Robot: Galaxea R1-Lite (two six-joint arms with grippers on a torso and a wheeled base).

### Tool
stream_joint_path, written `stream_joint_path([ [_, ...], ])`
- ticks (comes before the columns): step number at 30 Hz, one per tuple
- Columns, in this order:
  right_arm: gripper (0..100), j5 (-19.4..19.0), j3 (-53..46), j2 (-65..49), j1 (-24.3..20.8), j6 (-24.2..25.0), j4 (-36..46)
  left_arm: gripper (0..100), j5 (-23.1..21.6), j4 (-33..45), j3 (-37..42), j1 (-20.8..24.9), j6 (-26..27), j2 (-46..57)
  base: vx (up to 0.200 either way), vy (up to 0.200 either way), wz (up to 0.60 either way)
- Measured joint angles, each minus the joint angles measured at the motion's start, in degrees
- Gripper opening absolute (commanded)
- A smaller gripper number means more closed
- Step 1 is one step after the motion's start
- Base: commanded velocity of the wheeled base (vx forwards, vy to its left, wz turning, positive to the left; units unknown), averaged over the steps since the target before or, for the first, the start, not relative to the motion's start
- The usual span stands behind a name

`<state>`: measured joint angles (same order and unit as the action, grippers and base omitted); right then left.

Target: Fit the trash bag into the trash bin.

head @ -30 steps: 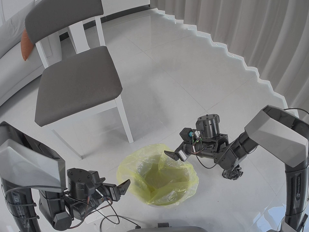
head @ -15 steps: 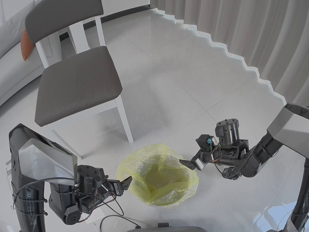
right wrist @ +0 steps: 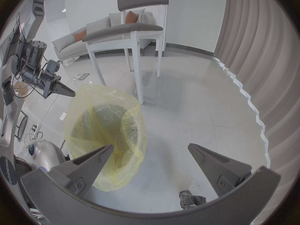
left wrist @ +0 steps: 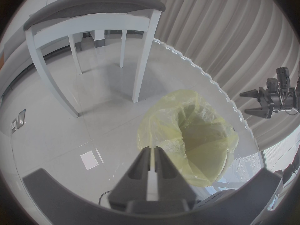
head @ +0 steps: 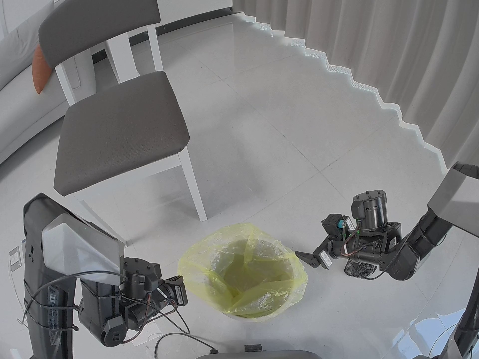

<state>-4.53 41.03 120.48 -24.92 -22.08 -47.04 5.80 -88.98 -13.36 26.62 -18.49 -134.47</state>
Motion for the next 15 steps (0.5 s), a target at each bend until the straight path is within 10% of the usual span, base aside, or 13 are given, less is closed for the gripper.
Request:
stream_joint_path([
  [15,100,0.0,-1.7,-0.1,0.6,-0.3,0.0,0,0.0,0.0,11.3,1.2,3.5,6.3,0.0,0.0,0.0],
])
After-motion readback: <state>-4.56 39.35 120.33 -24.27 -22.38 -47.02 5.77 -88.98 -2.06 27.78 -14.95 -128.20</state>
